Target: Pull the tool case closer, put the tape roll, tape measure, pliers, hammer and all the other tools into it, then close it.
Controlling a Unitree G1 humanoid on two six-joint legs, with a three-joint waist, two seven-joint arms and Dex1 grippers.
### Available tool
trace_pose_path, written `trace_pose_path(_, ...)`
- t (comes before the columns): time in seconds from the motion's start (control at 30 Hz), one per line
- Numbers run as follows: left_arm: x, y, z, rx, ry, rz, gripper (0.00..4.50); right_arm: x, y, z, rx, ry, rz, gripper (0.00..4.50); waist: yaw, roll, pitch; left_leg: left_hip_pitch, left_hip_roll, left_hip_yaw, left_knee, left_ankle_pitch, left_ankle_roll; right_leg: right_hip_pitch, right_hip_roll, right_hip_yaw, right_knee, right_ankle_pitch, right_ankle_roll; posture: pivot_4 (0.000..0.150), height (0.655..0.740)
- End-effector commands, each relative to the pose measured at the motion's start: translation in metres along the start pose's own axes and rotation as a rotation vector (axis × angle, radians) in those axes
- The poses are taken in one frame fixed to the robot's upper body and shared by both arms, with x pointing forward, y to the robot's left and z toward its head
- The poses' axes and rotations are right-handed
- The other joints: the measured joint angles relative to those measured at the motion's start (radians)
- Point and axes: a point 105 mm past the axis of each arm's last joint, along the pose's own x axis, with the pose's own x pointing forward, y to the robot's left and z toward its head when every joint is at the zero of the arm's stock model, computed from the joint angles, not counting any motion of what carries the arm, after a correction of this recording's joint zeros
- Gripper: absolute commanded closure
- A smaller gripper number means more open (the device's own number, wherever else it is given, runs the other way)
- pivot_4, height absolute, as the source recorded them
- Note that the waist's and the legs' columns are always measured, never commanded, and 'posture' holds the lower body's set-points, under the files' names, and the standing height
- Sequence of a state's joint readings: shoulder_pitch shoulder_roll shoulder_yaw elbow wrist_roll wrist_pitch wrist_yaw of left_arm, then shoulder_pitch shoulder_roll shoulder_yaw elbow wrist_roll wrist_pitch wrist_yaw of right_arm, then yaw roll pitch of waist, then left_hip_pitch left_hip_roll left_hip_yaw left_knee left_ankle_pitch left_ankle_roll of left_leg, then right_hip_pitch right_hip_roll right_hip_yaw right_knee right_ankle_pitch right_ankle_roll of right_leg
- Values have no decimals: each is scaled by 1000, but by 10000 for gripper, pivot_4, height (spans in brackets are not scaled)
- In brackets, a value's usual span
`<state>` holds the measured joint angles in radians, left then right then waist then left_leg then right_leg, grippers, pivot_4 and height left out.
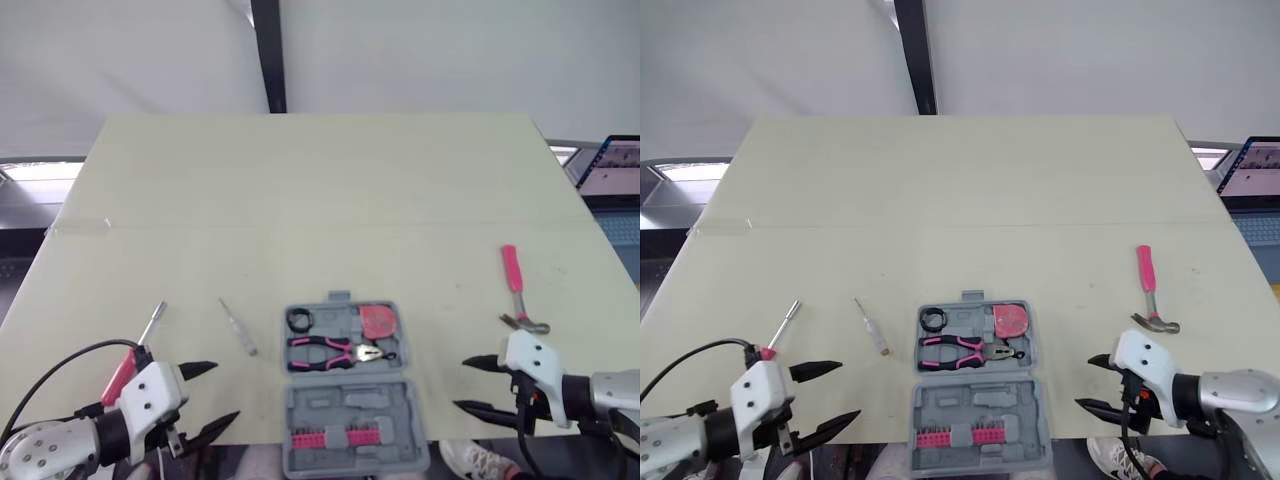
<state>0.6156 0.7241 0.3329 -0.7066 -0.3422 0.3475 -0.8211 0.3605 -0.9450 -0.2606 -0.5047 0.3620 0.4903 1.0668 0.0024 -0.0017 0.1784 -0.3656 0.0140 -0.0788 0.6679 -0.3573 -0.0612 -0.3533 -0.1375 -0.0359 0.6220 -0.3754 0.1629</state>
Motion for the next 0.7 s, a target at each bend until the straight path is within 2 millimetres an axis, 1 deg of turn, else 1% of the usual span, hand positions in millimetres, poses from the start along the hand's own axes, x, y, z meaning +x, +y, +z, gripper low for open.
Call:
trace_pose_path(0.03, 9, -3, 11, -16, -7, -50, 17849, 9, 0, 4, -24, -3, 4, 23442, -1, 0, 0, 0, 0, 0, 0, 0, 0, 0, 0, 0, 0, 0, 0, 1500, 7400)
trace_pose_path(0.07, 11, -1, 12, -19, -1, -55, 23706, 11, -1, 4, -27, -4, 5, 29217, -1, 0, 0, 0, 0, 0, 0, 0, 0, 0, 0, 0, 0, 0, 0, 1500, 7400)
trace_pose_path(0.13, 15, -1, 14, -32, 8, -84, 32579, 16, -2, 5, -36, -4, 5, 38479, -1, 0, 0, 0, 0, 0, 0, 0, 0, 0, 0, 0, 0, 0, 0, 1500, 7400)
trace_pose_path(0.17, 17, -2, 14, -44, 14, -106, 37861, 18, -2, 5, -39, -6, 4, 43482, -1, 0, 0, 0, 0, 0, 0, 0, 0, 0, 0, 0, 0, 0, 0, 1500, 7400)
trace_pose_path(0.2, 19, -2, 15, -51, 19, -126, 42269, 21, -2, 5, -43, -7, 5, 45000, -1, 0, 0, 0, 0, 0, 0, 0, 0, 0, 0, 0, 0, 0, 0, 1500, 7400)
trace_pose_path(0.23, 22, -2, 14, -53, 25, -144, 44286, 23, -2, 5, -49, -8, 9, 45000, -2, 0, 0, 0, 0, 0, 0, 0, 0, 0, 0, 0, 0, 0, 0, 1500, 7400)
trace_pose_path(0.37, 40, 5, 8, -18, 54, -181, 44286, 34, -2, 1, -63, 20, 7, 45000, -1, 1, -1, 0, 0, 0, 0, 0, 0, 0, 0, 0, 1, 0, 0, 1500, 7400)
trace_pose_path(0.47, 52, 5, 4, -19, 60, -226, 44286, 37, -2, 0, -55, 42, 17, 45000, -3, 1, -1, 0, 0, 0, 0, 0, 0, 0, 0, 0, 1, 0, 0, 1500, 7400)
trace_pose_path(0.7, 66, 11, -6, 5, 101, -271, 44286, 46, 2, 6, -68, 26, 30, 45000, -4, 1, -1, 0, 0, 0, 0, 0, 0, -1, 0, 0, 2, 0, 0, 1500, 7400)
